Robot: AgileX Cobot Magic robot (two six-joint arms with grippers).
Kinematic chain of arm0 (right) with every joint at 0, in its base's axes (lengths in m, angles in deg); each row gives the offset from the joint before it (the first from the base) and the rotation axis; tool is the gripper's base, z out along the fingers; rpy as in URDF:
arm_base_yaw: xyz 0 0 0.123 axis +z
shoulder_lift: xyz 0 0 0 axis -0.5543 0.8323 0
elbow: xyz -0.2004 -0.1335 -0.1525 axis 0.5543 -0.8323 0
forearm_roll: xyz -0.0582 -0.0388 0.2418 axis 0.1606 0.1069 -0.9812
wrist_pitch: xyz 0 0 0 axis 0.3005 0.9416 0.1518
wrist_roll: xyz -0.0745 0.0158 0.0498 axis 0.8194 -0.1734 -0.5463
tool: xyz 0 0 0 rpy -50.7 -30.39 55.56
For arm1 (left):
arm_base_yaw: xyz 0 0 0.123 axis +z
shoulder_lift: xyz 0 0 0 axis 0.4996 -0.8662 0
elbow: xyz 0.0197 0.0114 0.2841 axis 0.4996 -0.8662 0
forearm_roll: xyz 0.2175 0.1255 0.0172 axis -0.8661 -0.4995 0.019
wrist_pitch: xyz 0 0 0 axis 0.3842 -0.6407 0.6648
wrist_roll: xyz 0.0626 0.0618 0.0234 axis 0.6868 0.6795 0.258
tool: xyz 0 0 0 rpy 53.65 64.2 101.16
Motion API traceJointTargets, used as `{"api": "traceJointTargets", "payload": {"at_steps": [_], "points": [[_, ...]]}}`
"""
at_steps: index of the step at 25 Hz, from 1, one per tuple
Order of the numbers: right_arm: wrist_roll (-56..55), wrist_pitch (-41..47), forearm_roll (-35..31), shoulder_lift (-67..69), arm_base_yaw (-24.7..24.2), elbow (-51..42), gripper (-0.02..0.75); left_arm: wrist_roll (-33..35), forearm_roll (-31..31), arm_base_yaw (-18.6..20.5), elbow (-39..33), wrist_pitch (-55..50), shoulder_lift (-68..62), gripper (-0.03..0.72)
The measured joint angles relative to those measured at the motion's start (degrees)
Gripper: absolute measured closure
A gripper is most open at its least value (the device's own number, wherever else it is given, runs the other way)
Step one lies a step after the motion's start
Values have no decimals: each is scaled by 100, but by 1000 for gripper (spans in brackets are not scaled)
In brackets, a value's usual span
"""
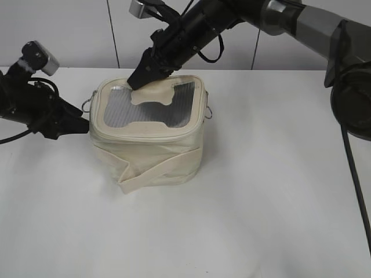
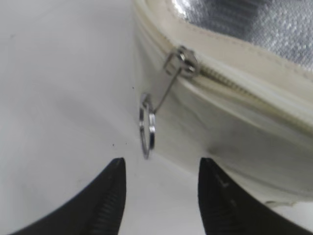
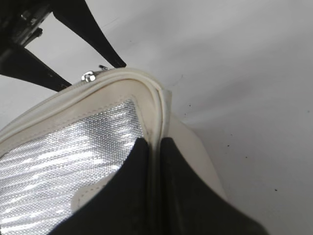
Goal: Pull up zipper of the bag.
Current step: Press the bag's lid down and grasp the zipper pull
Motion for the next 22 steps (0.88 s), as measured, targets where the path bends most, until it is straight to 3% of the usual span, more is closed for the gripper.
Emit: {"api": "traceJointTargets", "payload": {"at_steps": [15,18,22], "points": [[-5,6,-4,0,0,0,693,976,1156,0,0,-10,0,334],[-5,6,-4,0,0,0,693,1087,1483,0,0,-22,0,426],[-5,6,-4,0,0,0,693,1245,1552,-5,0,-121,0,642]]}}
